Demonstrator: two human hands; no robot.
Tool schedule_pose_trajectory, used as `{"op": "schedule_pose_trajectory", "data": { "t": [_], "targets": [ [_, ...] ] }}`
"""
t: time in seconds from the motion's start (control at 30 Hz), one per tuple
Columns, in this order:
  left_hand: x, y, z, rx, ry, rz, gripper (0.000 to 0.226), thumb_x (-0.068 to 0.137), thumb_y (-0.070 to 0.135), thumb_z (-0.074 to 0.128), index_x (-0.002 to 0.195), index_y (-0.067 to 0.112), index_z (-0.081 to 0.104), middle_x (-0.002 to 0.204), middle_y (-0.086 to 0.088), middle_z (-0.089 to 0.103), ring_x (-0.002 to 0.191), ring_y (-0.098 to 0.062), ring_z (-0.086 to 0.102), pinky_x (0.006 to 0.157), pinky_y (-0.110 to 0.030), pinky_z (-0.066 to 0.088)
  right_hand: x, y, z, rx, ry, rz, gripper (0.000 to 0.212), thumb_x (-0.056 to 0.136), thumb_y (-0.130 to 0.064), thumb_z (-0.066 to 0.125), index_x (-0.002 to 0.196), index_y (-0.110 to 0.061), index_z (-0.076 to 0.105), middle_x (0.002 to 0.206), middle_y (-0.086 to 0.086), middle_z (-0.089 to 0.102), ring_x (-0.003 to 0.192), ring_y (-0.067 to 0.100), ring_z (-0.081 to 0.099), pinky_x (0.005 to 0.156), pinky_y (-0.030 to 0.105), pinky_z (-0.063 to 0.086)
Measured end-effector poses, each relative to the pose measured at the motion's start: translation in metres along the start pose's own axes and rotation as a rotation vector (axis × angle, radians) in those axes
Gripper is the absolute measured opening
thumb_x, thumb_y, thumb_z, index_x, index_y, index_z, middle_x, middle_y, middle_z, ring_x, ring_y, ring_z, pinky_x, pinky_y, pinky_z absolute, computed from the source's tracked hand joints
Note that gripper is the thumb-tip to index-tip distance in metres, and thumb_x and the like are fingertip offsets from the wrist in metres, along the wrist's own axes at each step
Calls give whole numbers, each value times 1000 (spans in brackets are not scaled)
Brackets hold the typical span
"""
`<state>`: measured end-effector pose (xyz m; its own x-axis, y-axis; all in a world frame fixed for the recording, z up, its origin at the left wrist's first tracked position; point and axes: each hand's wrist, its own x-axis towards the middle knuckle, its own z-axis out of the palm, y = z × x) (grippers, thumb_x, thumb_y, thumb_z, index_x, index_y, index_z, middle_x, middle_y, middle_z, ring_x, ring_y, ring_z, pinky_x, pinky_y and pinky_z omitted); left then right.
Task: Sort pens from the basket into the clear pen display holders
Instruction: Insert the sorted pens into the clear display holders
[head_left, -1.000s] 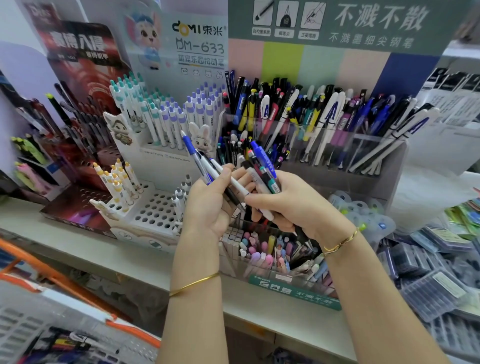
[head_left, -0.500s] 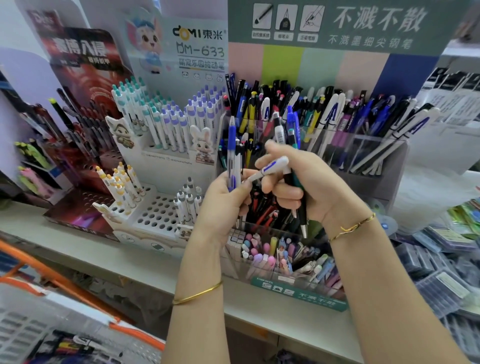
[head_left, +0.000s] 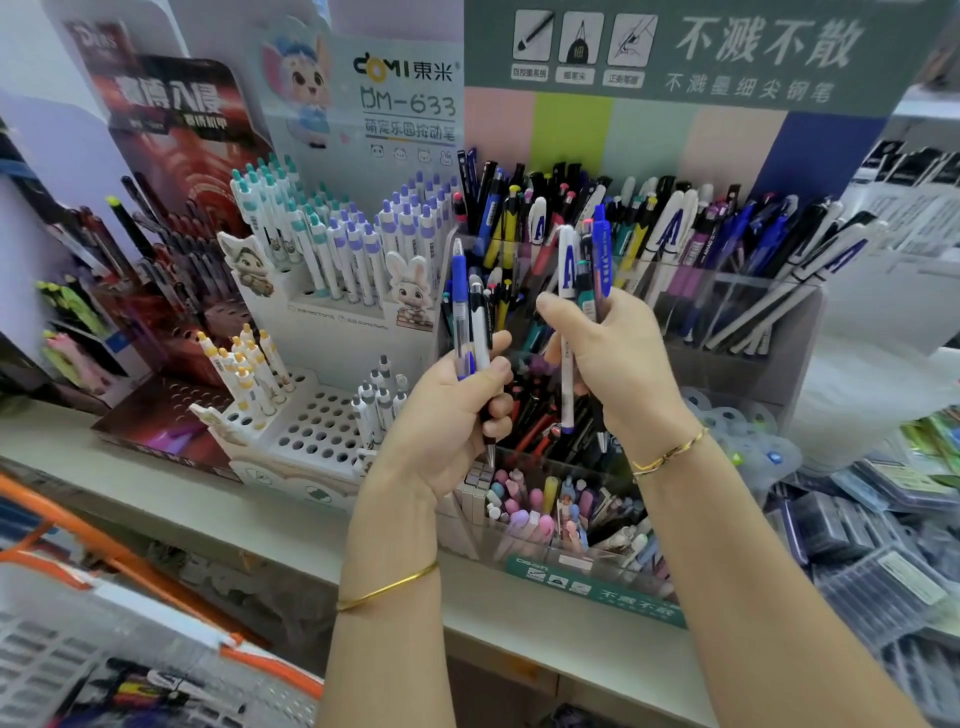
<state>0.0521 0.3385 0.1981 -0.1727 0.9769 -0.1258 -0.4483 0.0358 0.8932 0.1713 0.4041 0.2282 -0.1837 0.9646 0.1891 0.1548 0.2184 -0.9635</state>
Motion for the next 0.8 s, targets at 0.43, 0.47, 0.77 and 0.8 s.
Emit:
{"op": "schedule_pose_trajectory", "data": {
  "t": [0.43, 0.47, 0.77, 0.8],
  "targets": [
    [-2, 1, 5, 184, -202, 25, 22, 96, -10, 37, 93, 4, 54, 73, -6, 58, 54, -8, 44, 46, -17, 36, -4, 3, 10, 160, -277, 227, 15, 87, -10, 65, 75, -5, 58, 45, 3, 43, 35, 12, 35, 36, 20, 30],
    [-2, 1, 5, 173, -211, 16, 23, 96, -9, 38, 101, 4, 57, 80, -9, 59, 60, -10, 51, 52, -20, 43, -2, 4, 10, 164, -237, 222, 12, 87, -9, 62, 77, -2, 60, 44, 1, 43, 35, 11, 36, 36, 21, 31],
    [-2, 13, -14, 777, 128, -149, 34, 94, 26, 60, 111, 19, 32, 76, -2, 45, 54, -12, 38, 44, -24, 31, 3, -6, -7, -67, -147, -66, 11, 83, -6, 62, 85, 5, 60, 65, 14, 62, 49, 12, 52, 44, 27, 43],
    [-3, 16, -15, 834, 121, -143, 32, 93, 33, 61, 104, 21, 33, 73, -2, 44, 53, -12, 37, 45, -25, 30, 3, -8, -7, -119, -142, -119, 11, 81, -6, 63, 82, 5, 59, 68, 19, 62, 54, 23, 54, 51, 37, 48]
  ]
}}
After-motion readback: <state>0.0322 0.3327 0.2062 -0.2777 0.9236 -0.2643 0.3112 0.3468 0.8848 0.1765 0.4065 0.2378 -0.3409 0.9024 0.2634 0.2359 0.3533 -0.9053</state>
